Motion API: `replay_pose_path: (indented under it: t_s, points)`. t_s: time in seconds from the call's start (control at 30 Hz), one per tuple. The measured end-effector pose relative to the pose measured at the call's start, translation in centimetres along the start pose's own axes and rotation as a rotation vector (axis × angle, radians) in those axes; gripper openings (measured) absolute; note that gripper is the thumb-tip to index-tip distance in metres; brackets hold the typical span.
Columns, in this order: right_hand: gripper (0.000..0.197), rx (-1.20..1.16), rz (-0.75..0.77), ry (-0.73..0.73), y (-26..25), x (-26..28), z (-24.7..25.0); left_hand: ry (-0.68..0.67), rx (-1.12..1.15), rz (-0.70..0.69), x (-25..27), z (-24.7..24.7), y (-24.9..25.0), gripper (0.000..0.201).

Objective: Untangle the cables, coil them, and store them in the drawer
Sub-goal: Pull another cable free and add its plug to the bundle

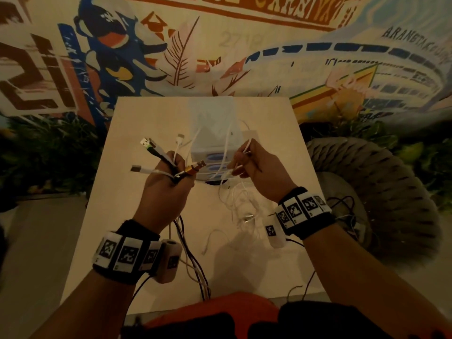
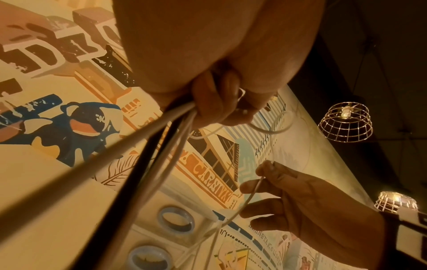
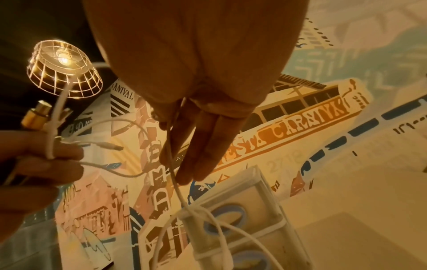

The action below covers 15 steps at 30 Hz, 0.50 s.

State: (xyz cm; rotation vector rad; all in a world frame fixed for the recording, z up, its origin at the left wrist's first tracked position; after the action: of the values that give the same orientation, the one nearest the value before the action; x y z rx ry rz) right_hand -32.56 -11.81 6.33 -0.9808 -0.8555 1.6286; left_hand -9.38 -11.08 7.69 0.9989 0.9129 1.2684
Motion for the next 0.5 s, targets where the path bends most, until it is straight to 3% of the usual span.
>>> replay_pose_path:
  t_s: [0.17,0.33,0.5]
  points:
    - [0.014,0.079,0.046,-0.079,0.0,0.6,-1.3,-0.046,-0.006,-0.051,0.7,-0.9,0.4,0.033]
    - [0.027,-0.006,0.051,0.008,-1.4,-0.2,-0.3,-0.072,-0.116,-0.030,0.1,-0.8,-0.6,0.032]
    - [0.020,-0.076,0.053,0.065,-2.8,-0.9,-0.8,-0.305,-0.271,0.023,-0.4,-2.9,-2.9,0.018]
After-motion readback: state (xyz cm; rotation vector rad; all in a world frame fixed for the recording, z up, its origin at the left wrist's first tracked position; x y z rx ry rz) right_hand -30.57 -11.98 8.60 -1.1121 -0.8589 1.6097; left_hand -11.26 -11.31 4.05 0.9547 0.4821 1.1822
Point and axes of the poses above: each hand's wrist, its own x-axis away from the middle knuckle, its own z-axis out of the back of the hand, y = z × x, the point moved 2 cm from there along -x, towards the middle knuckle, and after that the axes turned 7 degrees about z, right-handed, at the moved point
